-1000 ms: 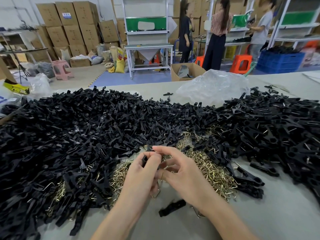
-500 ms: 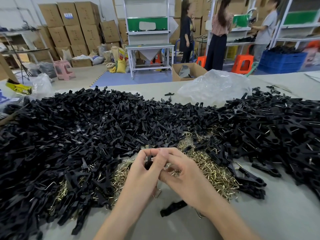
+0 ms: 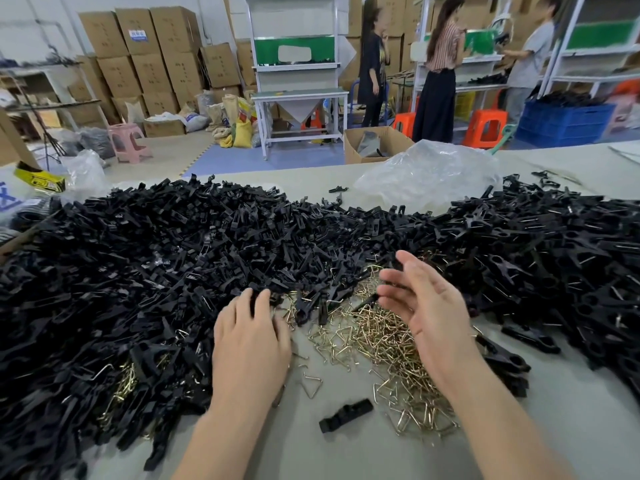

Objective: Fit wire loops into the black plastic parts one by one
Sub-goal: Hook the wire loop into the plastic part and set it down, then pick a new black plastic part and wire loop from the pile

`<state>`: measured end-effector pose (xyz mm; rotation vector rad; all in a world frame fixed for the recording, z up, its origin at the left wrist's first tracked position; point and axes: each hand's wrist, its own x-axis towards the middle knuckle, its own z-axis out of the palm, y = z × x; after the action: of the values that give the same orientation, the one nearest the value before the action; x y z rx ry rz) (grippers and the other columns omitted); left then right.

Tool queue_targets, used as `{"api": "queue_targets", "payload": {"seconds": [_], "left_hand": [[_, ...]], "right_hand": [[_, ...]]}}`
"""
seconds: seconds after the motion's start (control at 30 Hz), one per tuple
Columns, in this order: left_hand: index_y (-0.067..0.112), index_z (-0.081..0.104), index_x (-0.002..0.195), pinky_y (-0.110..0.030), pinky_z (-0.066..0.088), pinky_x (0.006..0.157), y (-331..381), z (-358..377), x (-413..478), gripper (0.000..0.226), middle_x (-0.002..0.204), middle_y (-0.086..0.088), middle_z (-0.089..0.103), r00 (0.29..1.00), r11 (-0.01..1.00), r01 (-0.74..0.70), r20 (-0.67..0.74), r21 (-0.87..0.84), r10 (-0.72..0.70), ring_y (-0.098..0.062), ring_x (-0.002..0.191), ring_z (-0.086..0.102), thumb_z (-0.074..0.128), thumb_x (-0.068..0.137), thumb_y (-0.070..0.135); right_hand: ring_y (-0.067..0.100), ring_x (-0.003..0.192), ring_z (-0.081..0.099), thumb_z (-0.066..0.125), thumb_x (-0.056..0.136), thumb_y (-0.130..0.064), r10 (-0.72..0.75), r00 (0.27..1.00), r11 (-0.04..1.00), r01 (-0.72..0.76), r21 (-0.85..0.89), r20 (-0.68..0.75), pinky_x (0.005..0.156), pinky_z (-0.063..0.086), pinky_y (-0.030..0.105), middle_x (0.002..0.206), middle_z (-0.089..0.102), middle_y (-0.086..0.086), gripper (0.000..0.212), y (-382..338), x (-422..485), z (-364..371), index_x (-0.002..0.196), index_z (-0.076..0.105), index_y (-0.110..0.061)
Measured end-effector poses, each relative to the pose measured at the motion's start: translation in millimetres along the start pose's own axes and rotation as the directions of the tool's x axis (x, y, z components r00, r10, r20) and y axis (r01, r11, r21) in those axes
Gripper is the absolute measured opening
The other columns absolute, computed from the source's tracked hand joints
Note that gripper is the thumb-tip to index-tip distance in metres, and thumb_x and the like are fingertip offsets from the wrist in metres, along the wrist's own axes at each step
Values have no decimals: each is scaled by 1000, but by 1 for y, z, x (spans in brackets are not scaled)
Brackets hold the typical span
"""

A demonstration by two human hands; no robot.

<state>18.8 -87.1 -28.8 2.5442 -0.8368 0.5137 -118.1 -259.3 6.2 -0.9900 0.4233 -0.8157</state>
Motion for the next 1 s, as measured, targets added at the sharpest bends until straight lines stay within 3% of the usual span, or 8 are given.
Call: {"api": "queue_targets", "payload": {"seconds": [0.07, 0.13, 0.27, 0.37, 0.43, 0.57, 0.8, 1.0], "left_hand": [[15, 51, 145, -44, 26, 118, -6, 3, 7, 50, 154, -14, 45, 997, 996, 43, 68, 82, -49, -30, 140, 42, 51, 98, 31], [18, 53, 144, -43, 24, 117, -10, 4, 12, 49, 155, -13, 44, 995, 990, 42, 83, 135, -54, -29, 141, 42, 50, 97, 32], [13, 68, 125, -49, 42, 94, -14, 2, 13, 38, 126, -12, 65, 998, 982, -3, 67, 191, -10, -35, 114, 58, 61, 90, 27], [11, 71, 116, -47, 43, 82, -14, 1, 12, 32, 110, -13, 62, 998, 974, -13, 59, 228, 0, -35, 97, 58, 64, 88, 26], [12, 72, 110, -47, 42, 87, -14, 2, 12, 27, 114, -13, 58, 998, 976, 17, 53, 216, -29, -34, 102, 56, 61, 90, 27], [11, 69, 113, -48, 38, 102, -16, 3, 12, 27, 143, -15, 53, 997, 985, 61, 42, 162, -69, -35, 126, 51, 56, 93, 25], [13, 70, 98, -46, 45, 83, -13, -6, 10, 19, 105, -6, 63, 1000, 993, -5, 15, 116, 3, -32, 94, 58, 63, 91, 29], [18, 72, 102, -44, 44, 84, -10, -7, 8, 22, 108, -2, 68, 999, 988, -23, 50, 151, 16, -32, 94, 60, 59, 94, 35]], "right_hand": [[21, 81, 73, 53, 103, -16, -21, 999, 988, 28, -151, 48, 70, 60, 26, 97, 76, 9, 24, 7, -4, 7, 124, 65, -21], [19, 79, 73, 51, 105, -14, -28, 997, 971, 44, -236, 73, 69, 60, 25, 93, 77, 5, 24, 11, -7, 11, 122, 65, -22], [15, 76, 71, 52, 105, -12, -39, 995, 947, 66, -314, 93, 69, 60, 25, 90, 76, 2, 24, 12, -9, 13, 118, 67, -23], [14, 76, 70, 51, 105, -11, -52, 992, 926, 90, -367, 112, 68, 59, 24, 89, 76, 2, 25, 15, -10, 13, 116, 68, -25], [14, 77, 69, 51, 105, -10, -57, 989, 908, 109, -404, 139, 70, 59, 24, 91, 75, 3, 26, 17, -10, 14, 116, 68, -26], [13, 78, 69, 50, 105, -10, -58, 984, 890, 127, -438, 167, 69, 56, 22, 93, 75, 2, 28, 20, -9, 12, 116, 68, -29], [14, 79, 69, 49, 105, -10, -80, 980, 876, 156, -456, 183, 71, 57, 23, 93, 75, 2, 30, 22, -9, 10, 115, 68, -31], [11, 77, 69, 49, 105, -12, -101, 974, 850, 190, -492, 202, 73, 57, 22, 92, 74, -3, 31, 24, -10, 10, 113, 67, -36]]}}
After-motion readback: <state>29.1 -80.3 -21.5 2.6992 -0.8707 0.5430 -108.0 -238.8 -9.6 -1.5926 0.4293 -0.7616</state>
